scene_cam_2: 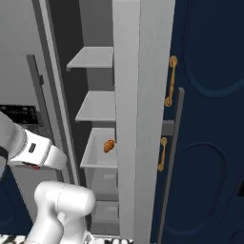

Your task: Take the strawberry from the fridge and place it on top of the pancake, located on the dining counter.

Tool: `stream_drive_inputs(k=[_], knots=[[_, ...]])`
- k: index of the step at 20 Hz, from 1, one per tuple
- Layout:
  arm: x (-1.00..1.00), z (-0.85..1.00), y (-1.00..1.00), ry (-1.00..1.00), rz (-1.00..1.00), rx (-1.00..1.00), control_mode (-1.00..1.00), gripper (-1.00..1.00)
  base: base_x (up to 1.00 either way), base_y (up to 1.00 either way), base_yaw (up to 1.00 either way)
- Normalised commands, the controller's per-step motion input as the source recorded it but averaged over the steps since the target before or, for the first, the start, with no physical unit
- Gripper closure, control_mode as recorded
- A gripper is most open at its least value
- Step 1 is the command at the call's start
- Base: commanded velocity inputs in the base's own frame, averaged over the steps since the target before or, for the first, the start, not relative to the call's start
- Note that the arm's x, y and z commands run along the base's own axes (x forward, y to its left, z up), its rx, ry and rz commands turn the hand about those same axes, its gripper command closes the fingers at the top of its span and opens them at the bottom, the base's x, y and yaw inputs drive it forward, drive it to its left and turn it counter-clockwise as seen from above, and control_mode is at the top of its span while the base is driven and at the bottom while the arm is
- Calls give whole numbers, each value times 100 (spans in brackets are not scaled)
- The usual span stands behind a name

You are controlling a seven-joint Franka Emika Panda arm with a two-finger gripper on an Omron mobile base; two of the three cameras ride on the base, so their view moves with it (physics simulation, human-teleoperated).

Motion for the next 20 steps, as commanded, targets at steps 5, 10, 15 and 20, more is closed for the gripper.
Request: stream_drive_inputs(k=[5,10,15,20], knots=[[0,0,0,0,0,0,100,100,-88,11,-9],[0,0,0,0,0,0,100,100,-54,-2,-51],[0,0,0,0,0,0,100,100,-2,0,-94],[0,0,0,0,0,0,100,100,0,0,-98]])
